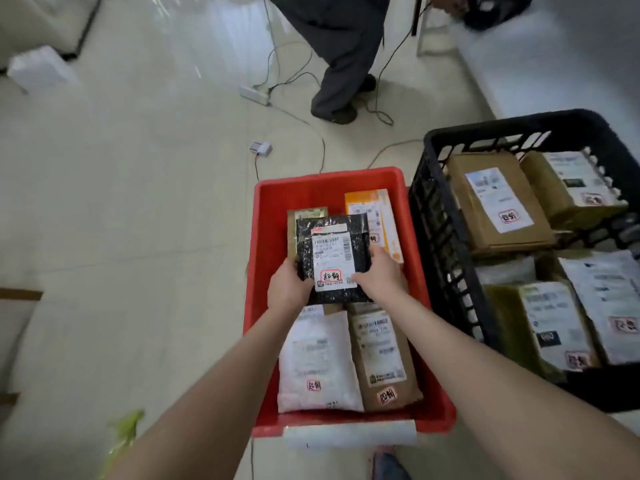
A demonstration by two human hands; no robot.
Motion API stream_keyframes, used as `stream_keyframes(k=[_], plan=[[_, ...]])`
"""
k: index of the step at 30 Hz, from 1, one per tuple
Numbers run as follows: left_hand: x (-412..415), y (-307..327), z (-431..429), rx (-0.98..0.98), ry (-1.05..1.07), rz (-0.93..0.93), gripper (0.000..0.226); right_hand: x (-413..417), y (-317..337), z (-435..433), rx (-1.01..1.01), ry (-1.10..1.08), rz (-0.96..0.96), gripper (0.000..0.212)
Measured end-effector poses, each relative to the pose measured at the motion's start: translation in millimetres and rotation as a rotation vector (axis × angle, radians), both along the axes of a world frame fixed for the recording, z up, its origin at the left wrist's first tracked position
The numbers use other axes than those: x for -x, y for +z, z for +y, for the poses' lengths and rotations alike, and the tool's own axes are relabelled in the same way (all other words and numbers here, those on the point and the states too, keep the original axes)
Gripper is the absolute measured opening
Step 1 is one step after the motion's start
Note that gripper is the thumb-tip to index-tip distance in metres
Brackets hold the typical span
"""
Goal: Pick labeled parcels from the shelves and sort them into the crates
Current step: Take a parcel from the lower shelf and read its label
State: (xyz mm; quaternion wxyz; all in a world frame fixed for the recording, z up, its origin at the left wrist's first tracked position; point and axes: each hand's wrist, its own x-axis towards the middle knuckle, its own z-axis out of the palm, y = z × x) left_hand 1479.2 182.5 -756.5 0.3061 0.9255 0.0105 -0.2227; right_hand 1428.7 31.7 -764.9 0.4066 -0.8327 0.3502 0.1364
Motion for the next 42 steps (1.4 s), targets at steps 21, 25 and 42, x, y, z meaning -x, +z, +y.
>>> stream_keyframes(k=[21,25,42], plan=[[-92.4,-85.3,-1.1,-0.118,-0.092,0.106,0.064,-88.1,-64.8,10.4,0.156,0.437,0.118,0.07],[-70.9,-63.2,-0.7,-0.203,-0.293,0.036,0.068,-55.7,-42.2,12.4,0.202,0.315,0.086,0.064],[143.5,22.9,-34.0,-0.28,-1.238,-0.266,0.057,217.8,41.6,30.4,0.247,-0.165,0.1,0.044]])
